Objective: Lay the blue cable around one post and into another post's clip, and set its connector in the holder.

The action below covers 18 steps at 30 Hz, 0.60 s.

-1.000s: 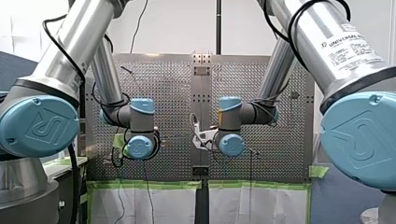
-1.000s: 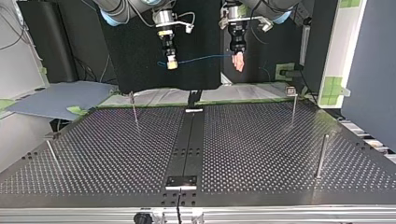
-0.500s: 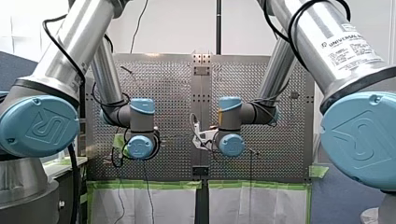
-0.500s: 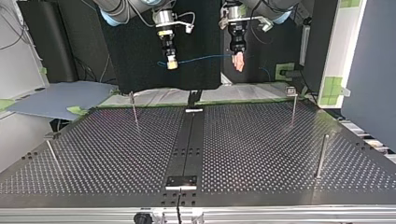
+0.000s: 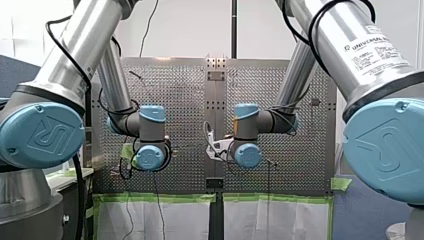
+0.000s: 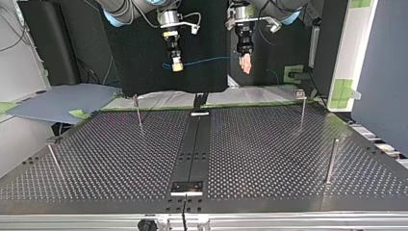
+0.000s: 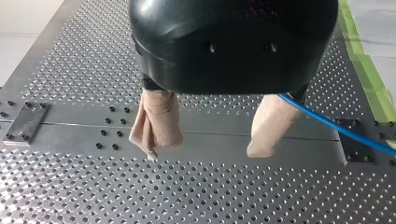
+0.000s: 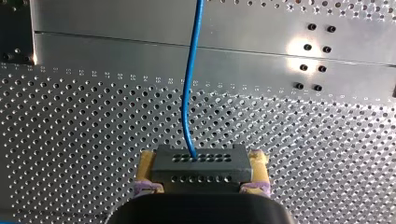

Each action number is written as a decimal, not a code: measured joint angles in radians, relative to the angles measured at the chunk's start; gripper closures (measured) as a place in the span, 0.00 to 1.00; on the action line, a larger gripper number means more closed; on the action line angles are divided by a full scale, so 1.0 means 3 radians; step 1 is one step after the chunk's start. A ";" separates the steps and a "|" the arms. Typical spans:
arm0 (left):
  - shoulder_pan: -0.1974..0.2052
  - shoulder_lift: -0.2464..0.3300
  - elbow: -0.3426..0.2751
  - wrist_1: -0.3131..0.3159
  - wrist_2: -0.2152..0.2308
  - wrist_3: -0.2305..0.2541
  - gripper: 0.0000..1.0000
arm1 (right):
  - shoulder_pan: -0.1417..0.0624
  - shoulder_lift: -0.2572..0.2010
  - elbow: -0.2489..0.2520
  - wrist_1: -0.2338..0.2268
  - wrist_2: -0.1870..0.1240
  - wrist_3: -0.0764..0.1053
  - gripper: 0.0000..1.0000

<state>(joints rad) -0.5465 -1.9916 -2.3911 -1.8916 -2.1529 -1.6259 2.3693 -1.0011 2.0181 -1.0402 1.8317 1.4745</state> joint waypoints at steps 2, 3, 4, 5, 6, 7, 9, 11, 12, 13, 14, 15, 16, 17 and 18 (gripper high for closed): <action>0.0000 0.0000 0.0000 0.0000 0.0000 0.0000 0.00 | 0.0000 0.0000 0.0000 0.0000 0.0000 0.0000 1.00; 0.0000 0.0000 0.0000 0.0000 0.0000 0.0000 0.00 | 0.0000 0.0000 0.0000 0.0000 0.0000 0.0000 1.00; 0.0000 0.0000 0.0000 0.0000 0.0000 0.0000 0.00 | 0.0000 0.0000 0.0000 0.0000 0.0000 0.0000 1.00; 0.0000 0.0000 0.0000 0.0000 0.0000 0.0000 0.00 | 0.0000 0.0000 0.0000 0.0000 0.0000 0.0000 1.00; 0.0000 0.0000 0.0000 0.0000 0.0000 0.0000 0.00 | 0.0000 0.0000 0.0000 0.0000 0.0000 0.0000 1.00; 0.0000 0.0000 0.0000 0.0000 0.0000 0.0000 0.00 | 0.0000 0.0000 0.0000 0.0000 0.0000 0.0000 1.00; 0.0000 0.0000 0.0000 0.0000 0.0000 0.0000 0.00 | 0.0000 0.0000 0.0000 0.0000 0.0000 0.0000 1.00; 0.0000 0.0000 0.0000 0.0000 0.0000 0.0000 0.00 | 0.0000 0.0000 0.0000 0.0000 0.0000 0.0000 1.00; -0.0002 -0.0001 -0.0001 0.0000 -0.0001 0.0002 0.00 | 0.0000 0.0000 0.0000 0.0000 0.0000 0.0000 1.00; -0.0007 -0.0005 -0.0005 0.0001 0.0000 0.0005 0.00 | 0.0000 0.0000 0.0000 0.0000 0.0000 -0.0001 1.00; -0.0023 -0.0019 -0.0014 0.0002 0.0002 0.0012 0.00 | 0.0000 0.0000 -0.0001 0.0001 0.0000 -0.0002 1.00; -0.0041 -0.0030 -0.0020 0.0003 0.0002 0.0016 0.00 | 0.0000 0.0000 -0.0001 0.0001 0.0000 -0.0002 1.00; -0.0063 -0.0040 -0.0025 0.0004 0.0003 0.0019 0.00 | 0.0000 0.0000 -0.0002 0.0001 0.0000 -0.0002 1.00; -0.0093 -0.0050 -0.0029 0.0004 0.0004 0.0021 0.00 | 0.0000 0.0000 -0.0003 0.0000 0.0000 -0.0001 1.00; -0.0112 -0.0055 -0.0031 0.0004 0.0004 0.0023 0.00 | 0.0000 0.0000 -0.0004 0.0001 0.0000 -0.0001 1.00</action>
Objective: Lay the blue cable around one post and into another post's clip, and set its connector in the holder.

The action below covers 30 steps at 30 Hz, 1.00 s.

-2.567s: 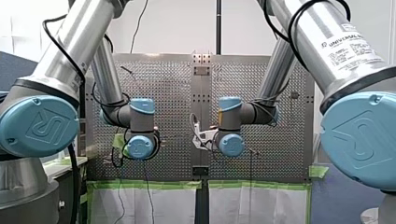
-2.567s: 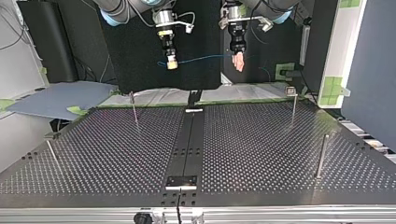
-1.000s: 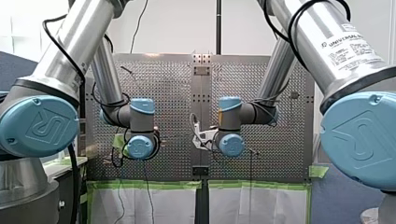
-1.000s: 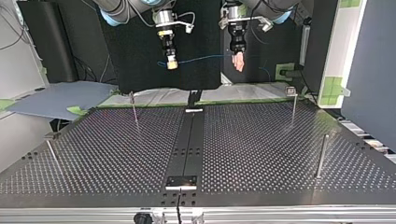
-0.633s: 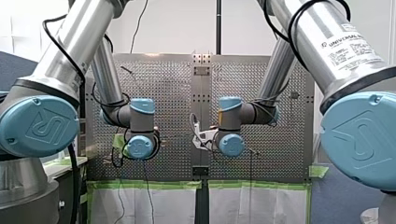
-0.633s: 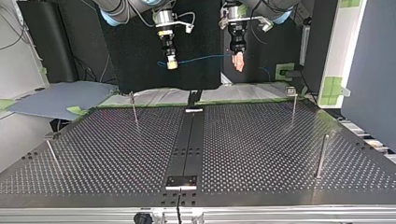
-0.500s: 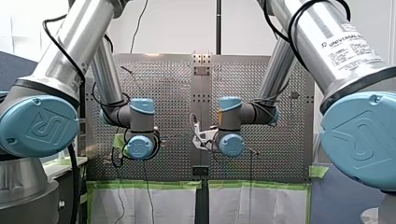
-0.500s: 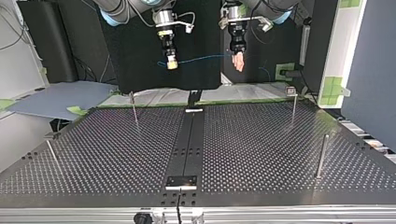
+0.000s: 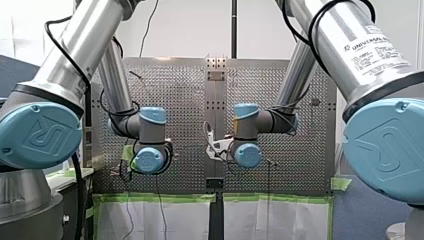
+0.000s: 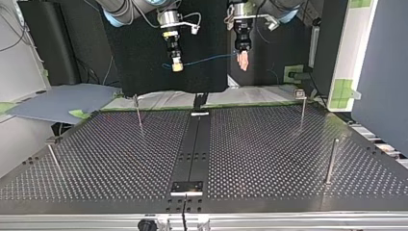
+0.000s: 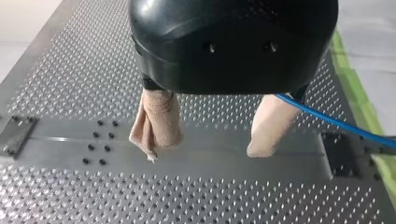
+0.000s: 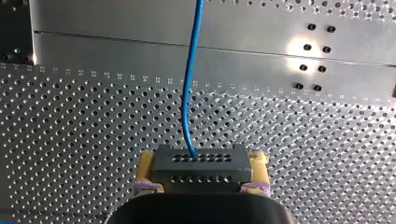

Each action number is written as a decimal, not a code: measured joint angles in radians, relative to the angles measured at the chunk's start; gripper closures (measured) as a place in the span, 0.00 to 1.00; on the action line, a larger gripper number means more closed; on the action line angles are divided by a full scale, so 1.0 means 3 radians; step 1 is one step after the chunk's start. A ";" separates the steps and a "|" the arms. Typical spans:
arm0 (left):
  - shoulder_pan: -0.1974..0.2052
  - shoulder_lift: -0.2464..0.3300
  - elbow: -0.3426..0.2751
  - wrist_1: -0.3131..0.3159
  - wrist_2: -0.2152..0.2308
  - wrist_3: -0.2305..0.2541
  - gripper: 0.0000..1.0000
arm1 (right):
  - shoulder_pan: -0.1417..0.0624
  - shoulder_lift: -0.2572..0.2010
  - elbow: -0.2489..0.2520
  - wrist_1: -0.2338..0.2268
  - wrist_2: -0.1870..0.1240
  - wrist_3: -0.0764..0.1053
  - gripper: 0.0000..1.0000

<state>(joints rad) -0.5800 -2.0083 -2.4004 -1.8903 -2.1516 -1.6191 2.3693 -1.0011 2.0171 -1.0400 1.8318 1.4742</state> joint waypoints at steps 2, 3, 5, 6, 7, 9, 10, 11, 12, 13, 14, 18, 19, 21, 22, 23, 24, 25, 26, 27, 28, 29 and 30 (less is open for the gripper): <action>-0.0027 -0.0007 -0.0003 0.0000 0.0000 0.0001 0.00 | 0.0000 0.0000 -0.0001 0.0000 0.0000 0.0000 1.00; -0.0034 -0.0008 -0.0003 0.0001 0.0001 0.0002 0.00 | 0.0000 0.0000 -0.0001 0.0000 0.0000 0.0001 1.00; -0.0042 -0.0010 -0.0004 0.0001 0.0001 0.0002 0.00 | 0.0000 0.0000 -0.0001 0.0000 0.0000 0.0001 1.00; -0.0044 -0.0010 -0.0004 0.0001 0.0001 0.0003 0.00 | 0.0000 0.0000 -0.0001 0.0000 0.0000 0.0001 1.00; -0.0045 -0.0010 -0.0004 0.0001 0.0001 0.0003 0.00 | 0.0000 0.0000 -0.0002 -0.0001 0.0000 0.0001 1.00; -0.0046 -0.0010 -0.0004 0.0001 0.0001 0.0003 0.00 | 0.0000 0.0000 -0.0001 -0.0001 0.0000 0.0001 1.00; -0.0046 -0.0010 -0.0005 0.0001 0.0001 0.0003 0.00 | 0.0000 0.0000 -0.0001 -0.0001 0.0000 0.0001 1.00; -0.0046 -0.0010 -0.0005 0.0001 0.0001 0.0003 0.00 | 0.0000 0.0000 -0.0001 -0.0001 0.0000 0.0001 1.00; -0.0046 -0.0011 -0.0005 0.0001 0.0001 0.0003 0.00 | 0.0000 0.0000 -0.0001 0.0000 0.0000 0.0001 1.00; -0.0046 -0.0011 -0.0005 0.0001 0.0001 0.0003 0.00 | 0.0000 0.0000 -0.0001 -0.0001 0.0000 0.0001 1.00; -0.0047 -0.0011 -0.0005 0.0001 0.0001 0.0003 0.00 | 0.0000 0.0000 -0.0001 -0.0001 0.0000 0.0001 1.00; -0.0047 -0.0011 -0.0005 0.0001 0.0001 0.0003 0.00 | 0.0000 0.0000 -0.0002 -0.0001 0.0000 0.0001 1.00; -0.0047 -0.0011 -0.0005 0.0001 0.0001 0.0003 0.00 | 0.0000 0.0000 -0.0001 -0.0001 0.0000 0.0001 1.00; -0.0047 -0.0011 -0.0005 0.0001 0.0001 0.0003 0.00 | 0.0002 -0.0001 -0.0003 0.0001 0.0002 0.0003 1.00; -0.0047 -0.0011 -0.0005 0.0001 0.0001 0.0003 0.00 | 0.0011 -0.0011 -0.0008 0.0010 0.0011 0.0012 1.00; -0.0047 -0.0011 -0.0005 0.0001 0.0001 0.0003 0.00 | 0.0025 -0.0025 -0.0010 0.0024 0.0026 0.0026 1.00; -0.0047 -0.0011 -0.0005 0.0001 0.0001 0.0003 0.00 | 0.0044 -0.0043 -0.0012 0.0043 0.0044 0.0045 1.00; -0.0047 -0.0011 -0.0005 0.0001 0.0001 0.0003 0.00 | 0.0074 -0.0065 -0.0014 0.0074 0.0074 0.0075 1.00; -0.0047 -0.0011 -0.0005 0.0001 0.0001 0.0003 0.00 | 0.0101 -0.0078 -0.0015 0.0100 0.0100 0.0102 1.00; -0.0047 -0.0011 -0.0005 0.0001 0.0001 0.0003 0.00 | 0.0129 -0.0087 -0.0015 0.0128 0.0129 0.0130 1.00; -0.0047 -0.0011 -0.0005 0.0001 0.0001 0.0003 0.00 | 0.0168 -0.0095 -0.0016 0.0168 0.0167 0.0169 1.00; -0.0047 -0.0011 -0.0005 0.0001 0.0001 0.0003 0.00 | 0.0198 -0.0099 -0.0016 0.0198 0.0198 0.0198 1.00; -0.0047 -0.0011 -0.0005 0.0001 0.0001 0.0003 0.00 | 0.0227 -0.0102 -0.0016 0.0227 0.0228 0.0221 1.00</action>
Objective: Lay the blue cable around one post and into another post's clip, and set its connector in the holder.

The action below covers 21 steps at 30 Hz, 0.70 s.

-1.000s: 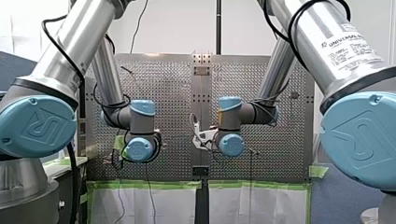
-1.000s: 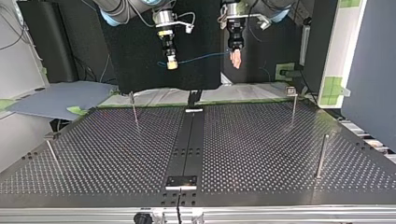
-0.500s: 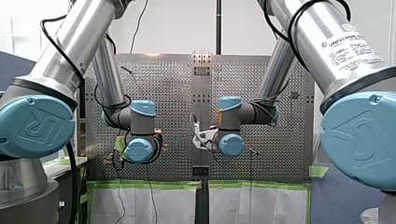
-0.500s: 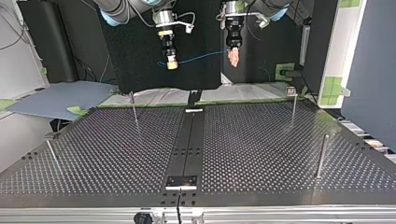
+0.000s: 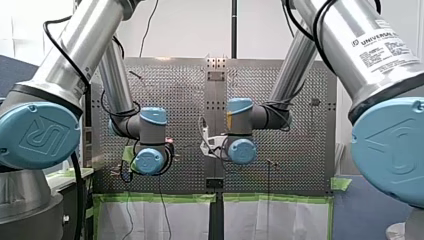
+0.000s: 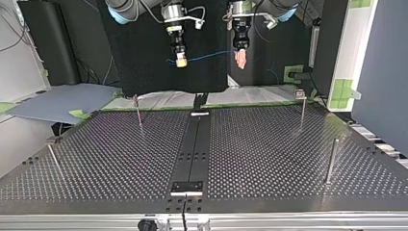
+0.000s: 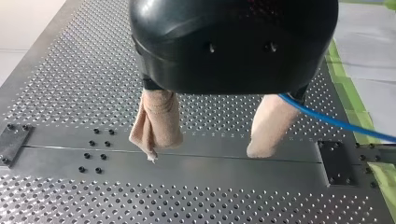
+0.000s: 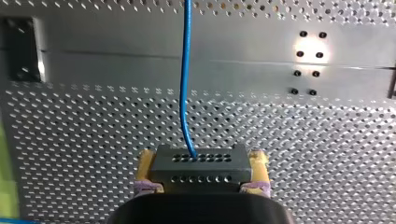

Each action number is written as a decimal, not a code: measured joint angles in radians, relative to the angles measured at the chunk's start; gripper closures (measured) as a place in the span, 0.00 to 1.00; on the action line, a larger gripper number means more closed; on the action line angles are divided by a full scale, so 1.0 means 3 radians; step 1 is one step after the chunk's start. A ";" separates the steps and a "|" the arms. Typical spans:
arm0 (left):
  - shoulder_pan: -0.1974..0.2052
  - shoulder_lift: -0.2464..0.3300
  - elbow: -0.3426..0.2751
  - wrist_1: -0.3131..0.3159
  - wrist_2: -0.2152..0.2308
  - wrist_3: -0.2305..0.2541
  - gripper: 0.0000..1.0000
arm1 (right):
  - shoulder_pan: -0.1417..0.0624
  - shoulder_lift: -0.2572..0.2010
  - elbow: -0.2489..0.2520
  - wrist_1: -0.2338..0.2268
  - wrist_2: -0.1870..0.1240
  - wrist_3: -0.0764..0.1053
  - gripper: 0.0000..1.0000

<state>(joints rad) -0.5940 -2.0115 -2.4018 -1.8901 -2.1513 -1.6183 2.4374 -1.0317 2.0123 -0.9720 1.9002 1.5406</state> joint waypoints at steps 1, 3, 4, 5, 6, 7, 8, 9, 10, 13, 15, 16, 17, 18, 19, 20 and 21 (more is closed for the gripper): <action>0.0000 0.0000 0.0000 0.0000 0.0000 0.0000 0.00 | 0.0031 -0.0002 0.0000 0.0041 0.0040 0.0023 1.00; 0.0000 0.0000 0.0000 0.0000 0.0000 0.0000 0.00 | 0.0060 -0.0004 0.0000 0.0101 0.0101 0.0043 1.00; 0.0000 0.0000 0.0000 0.0000 0.0000 0.0000 0.00 | 0.0070 -0.0004 -0.0001 0.0138 0.0138 0.0051 1.00; 0.0000 0.0000 0.0000 0.0000 0.0000 0.0000 0.00 | 0.0075 -0.0004 -0.0001 0.0160 0.0161 0.0054 1.00; 0.0000 0.0000 0.0000 0.0000 0.0000 0.0000 0.00 | 0.0078 -0.0005 -0.0001 0.0176 0.0178 0.0056 1.00; 0.0000 0.0000 0.0000 0.0000 0.0000 0.0000 0.00 | 0.0081 -0.0005 -0.0001 0.0190 0.0193 0.0058 1.00; 0.0000 0.0000 0.0000 0.0000 0.0000 0.0000 0.00 | 0.0082 -0.0005 -0.0001 0.0197 0.0201 0.0059 1.00; 0.0000 0.0000 0.0000 0.0000 0.0000 0.0000 0.00 | 0.0083 -0.0005 -0.0001 0.0202 0.0206 0.0060 1.00; 0.0000 0.0000 0.0000 0.0000 0.0000 0.0000 0.00 | 0.0084 -0.0006 -0.0001 0.0206 0.0210 0.0060 1.00; 0.0000 0.0000 0.0000 0.0000 0.0000 0.0000 0.00 | 0.0084 -0.0006 -0.0001 0.0211 0.0215 0.0061 1.00; 0.0000 0.0000 0.0000 0.0000 0.0000 0.0000 0.00 | 0.0084 -0.0006 -0.0001 0.0211 0.0216 0.0061 1.00; 0.0002 0.0002 -0.0003 -0.0002 -0.0002 -0.0002 0.00 | 0.0085 -0.0006 -0.0001 0.0212 0.0216 0.0061 1.00; 0.0014 0.0014 -0.0015 -0.0013 -0.0014 -0.0014 0.00 | 0.0085 -0.0006 -0.0001 0.0212 0.0216 0.0061 1.00; 0.0028 0.0029 -0.0029 -0.0028 -0.0029 -0.0028 0.00 | 0.0082 -0.0003 0.0002 0.0210 0.0220 0.0057 1.00; 0.0046 0.0047 -0.0047 -0.0046 -0.0047 -0.0041 0.00 | 0.0076 0.0000 0.0016 0.0208 0.0234 0.0051 1.00; 0.0074 0.0075 -0.0076 -0.0076 -0.0074 -0.0056 0.00 | 0.0072 -0.0001 0.0030 0.0207 0.0249 0.0050 1.00; 0.0092 0.0097 -0.0098 -0.0098 -0.0092 -0.0066 0.00 | 0.0070 -0.0009 0.0045 0.0209 0.0268 0.0056 1.00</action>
<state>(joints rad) -0.5663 -1.9824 -2.4312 -1.9196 -2.1788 -1.6380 2.4584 -1.0343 2.0259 -0.9092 1.9805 1.5573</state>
